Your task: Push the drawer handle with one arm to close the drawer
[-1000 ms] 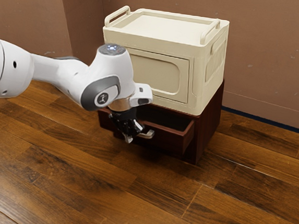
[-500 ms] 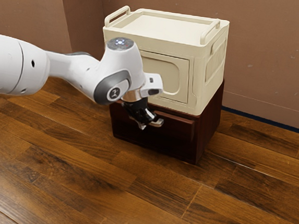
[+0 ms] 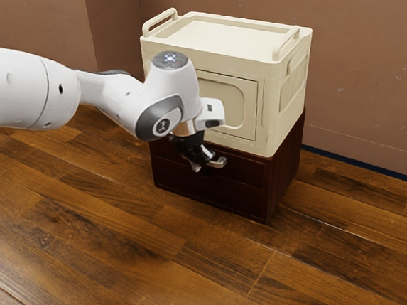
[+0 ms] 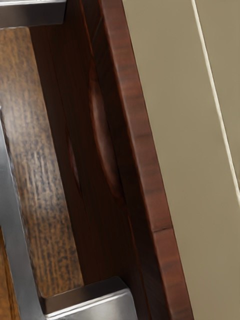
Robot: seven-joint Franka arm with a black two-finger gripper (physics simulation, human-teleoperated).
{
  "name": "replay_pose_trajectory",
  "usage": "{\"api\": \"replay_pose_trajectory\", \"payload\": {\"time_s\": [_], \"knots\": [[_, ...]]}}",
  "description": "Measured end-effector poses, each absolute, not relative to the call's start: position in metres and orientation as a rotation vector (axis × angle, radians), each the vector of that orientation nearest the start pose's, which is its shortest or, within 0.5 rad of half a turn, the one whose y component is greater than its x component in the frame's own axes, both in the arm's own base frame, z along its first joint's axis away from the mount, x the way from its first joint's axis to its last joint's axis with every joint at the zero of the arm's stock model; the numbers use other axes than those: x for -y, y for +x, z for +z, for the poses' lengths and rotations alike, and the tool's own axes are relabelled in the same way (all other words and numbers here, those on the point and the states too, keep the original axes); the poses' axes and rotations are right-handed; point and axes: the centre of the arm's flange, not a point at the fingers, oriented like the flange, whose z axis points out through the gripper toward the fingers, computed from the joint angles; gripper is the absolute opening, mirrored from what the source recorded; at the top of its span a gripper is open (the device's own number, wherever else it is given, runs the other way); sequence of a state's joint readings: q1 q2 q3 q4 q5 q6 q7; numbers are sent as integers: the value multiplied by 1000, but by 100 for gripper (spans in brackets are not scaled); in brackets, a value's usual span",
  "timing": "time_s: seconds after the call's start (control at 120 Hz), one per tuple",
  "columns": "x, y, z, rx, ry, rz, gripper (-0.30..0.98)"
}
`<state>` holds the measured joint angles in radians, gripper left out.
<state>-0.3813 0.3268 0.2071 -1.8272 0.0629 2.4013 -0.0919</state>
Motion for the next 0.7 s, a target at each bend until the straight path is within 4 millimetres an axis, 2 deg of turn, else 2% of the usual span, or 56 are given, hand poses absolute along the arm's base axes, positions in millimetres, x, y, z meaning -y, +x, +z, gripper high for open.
{"api": "replay_pose_trajectory", "payload": {"time_s": [0.075,0.117,0.175,0.267,0.4,0.467,0.592,0.7], "knots": [[123,644,385,-198,-3029,-403,-18],[121,639,386,-180,-3046,-395,-12],[120,627,399,-155,-3084,-376,-10],[122,600,453,-125,-3141,-337,-10],[116,544,544,-108,-3212,-227,-9],[104,524,579,-100,-3221,-188,0],[89,512,601,-81,-3216,-94,28],[86,507,602,-82,-3209,-24,44]]}}
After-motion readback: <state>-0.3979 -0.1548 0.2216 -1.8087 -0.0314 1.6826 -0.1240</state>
